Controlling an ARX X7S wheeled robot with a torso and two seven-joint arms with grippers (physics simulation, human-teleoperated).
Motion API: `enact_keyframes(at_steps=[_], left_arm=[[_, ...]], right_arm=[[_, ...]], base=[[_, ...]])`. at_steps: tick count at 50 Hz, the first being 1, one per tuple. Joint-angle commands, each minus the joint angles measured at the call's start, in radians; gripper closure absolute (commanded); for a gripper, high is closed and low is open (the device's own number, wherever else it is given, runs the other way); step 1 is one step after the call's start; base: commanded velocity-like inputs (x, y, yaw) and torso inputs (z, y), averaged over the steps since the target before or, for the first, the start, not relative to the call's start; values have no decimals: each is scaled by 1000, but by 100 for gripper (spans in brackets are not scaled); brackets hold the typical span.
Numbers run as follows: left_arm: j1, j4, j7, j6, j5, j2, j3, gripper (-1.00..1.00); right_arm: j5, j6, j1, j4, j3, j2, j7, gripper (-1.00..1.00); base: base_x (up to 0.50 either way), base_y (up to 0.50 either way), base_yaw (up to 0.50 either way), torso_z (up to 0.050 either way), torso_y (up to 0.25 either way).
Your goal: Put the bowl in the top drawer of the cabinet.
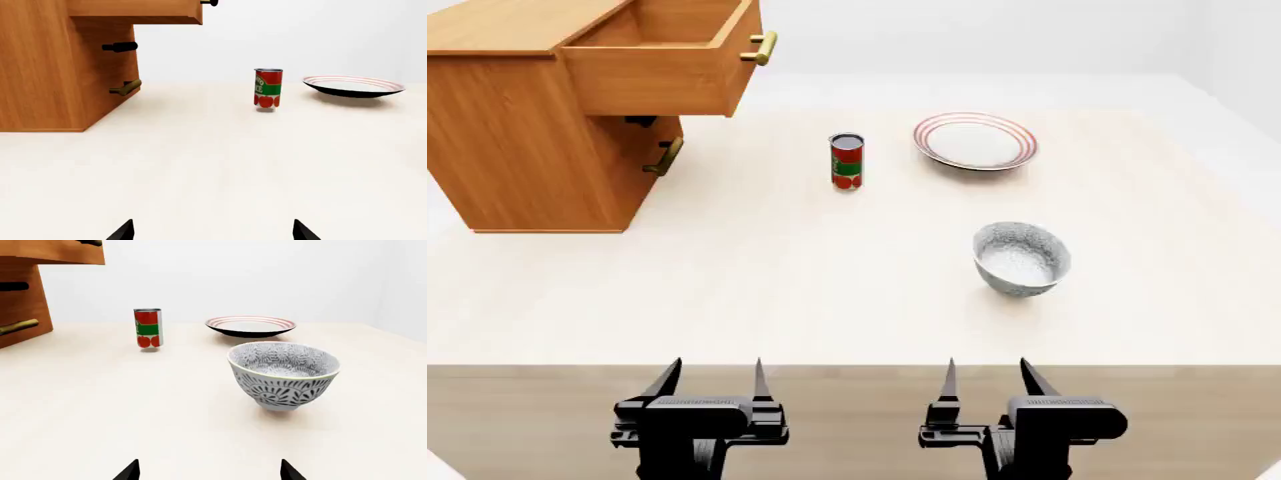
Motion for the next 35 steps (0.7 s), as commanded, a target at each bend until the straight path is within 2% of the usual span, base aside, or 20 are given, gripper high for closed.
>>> enact_keyframes(at_steps=[1,11,35], left_arm=[[1,0,-18,1,-16,-16,18,-100],[-6,-5,-53,0,-44,-45,53,-100],[-11,-9,-95,6,-76,-79,95,-100]], right_arm=[[17,-4,0,-1,-19,15,20,-100],[50,-7,3,5,-55,45,50,-100],[86,2,16,13,-97,79,89,-100]], base=[[0,0,0,0,0],[0,41,0,0,0],[0,431,0,0,0]])
